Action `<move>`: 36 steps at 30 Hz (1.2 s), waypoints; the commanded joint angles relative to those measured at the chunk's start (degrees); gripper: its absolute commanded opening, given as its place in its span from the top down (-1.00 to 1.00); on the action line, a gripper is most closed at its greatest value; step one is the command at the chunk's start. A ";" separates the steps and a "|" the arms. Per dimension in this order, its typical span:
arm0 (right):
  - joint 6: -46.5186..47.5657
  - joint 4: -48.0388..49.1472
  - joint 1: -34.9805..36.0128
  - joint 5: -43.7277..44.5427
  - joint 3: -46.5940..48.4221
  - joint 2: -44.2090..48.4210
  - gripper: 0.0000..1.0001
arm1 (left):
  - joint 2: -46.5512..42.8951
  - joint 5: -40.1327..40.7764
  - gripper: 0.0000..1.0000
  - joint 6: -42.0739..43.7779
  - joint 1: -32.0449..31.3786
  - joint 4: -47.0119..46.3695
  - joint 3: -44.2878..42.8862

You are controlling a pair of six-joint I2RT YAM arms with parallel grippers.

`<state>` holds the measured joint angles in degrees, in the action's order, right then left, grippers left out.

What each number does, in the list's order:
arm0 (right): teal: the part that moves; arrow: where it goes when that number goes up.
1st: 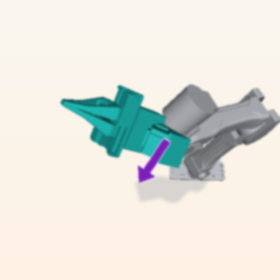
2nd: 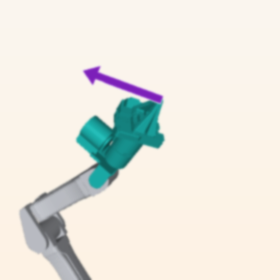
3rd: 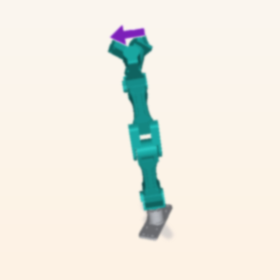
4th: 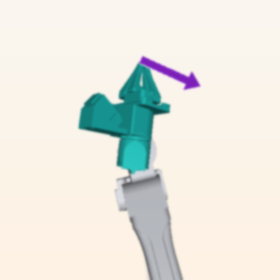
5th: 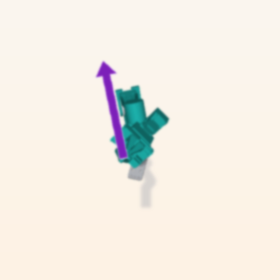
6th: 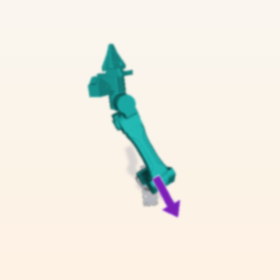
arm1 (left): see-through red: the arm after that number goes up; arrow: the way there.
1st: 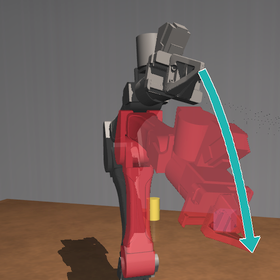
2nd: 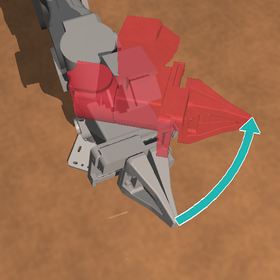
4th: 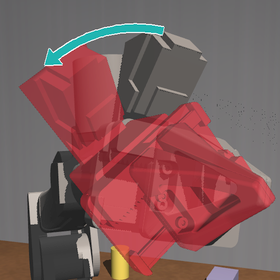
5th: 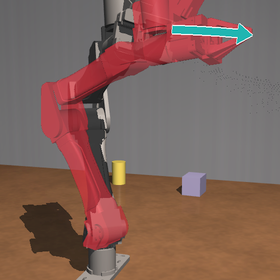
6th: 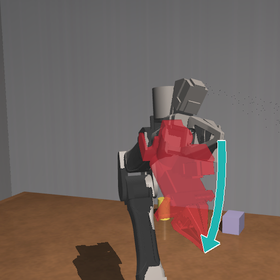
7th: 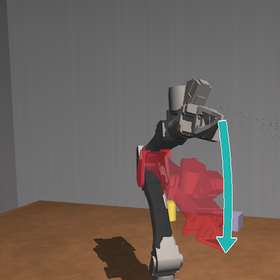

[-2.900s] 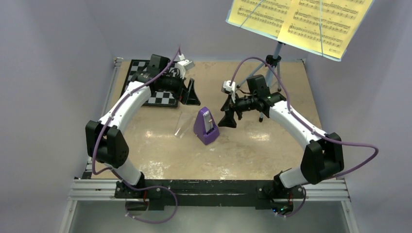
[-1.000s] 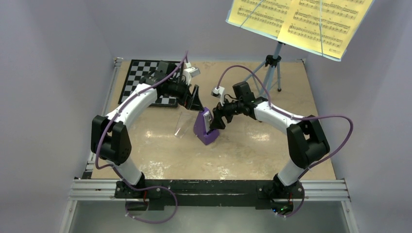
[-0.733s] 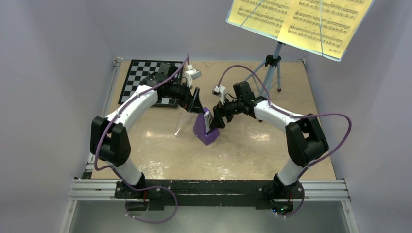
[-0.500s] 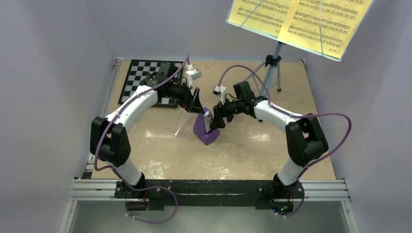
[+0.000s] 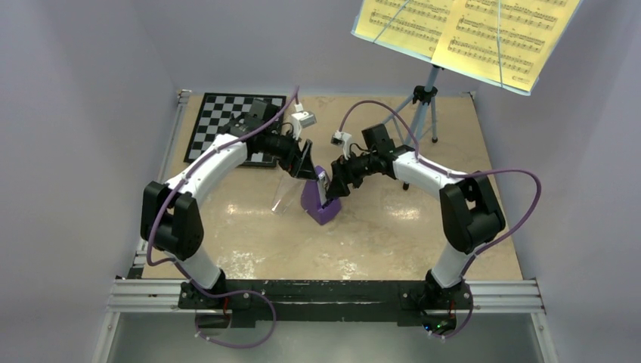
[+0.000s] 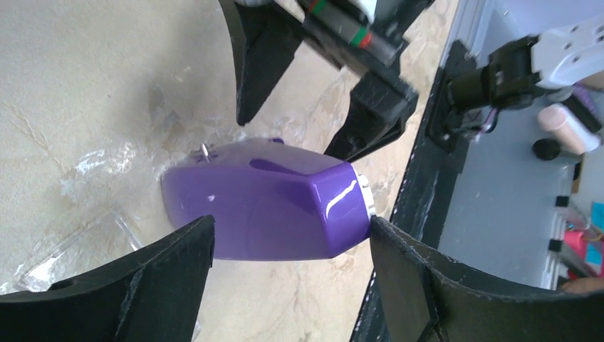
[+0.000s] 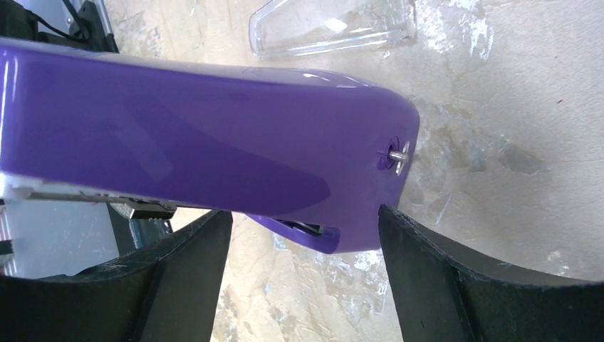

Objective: Pack up the instrument practice props

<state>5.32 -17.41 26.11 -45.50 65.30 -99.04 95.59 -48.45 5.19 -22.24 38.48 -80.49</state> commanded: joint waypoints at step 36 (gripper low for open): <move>4.57 -2.50 -1.80 -4.57 5.23 1.01 -0.47 | 2.57 -10.62 -1.00 59.59 1.24 12.05 -12.15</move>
<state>9.15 -19.22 24.36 -47.59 67.77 -98.94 91.15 -48.80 43.48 -21.34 37.19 -82.13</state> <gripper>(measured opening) 0.741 0.997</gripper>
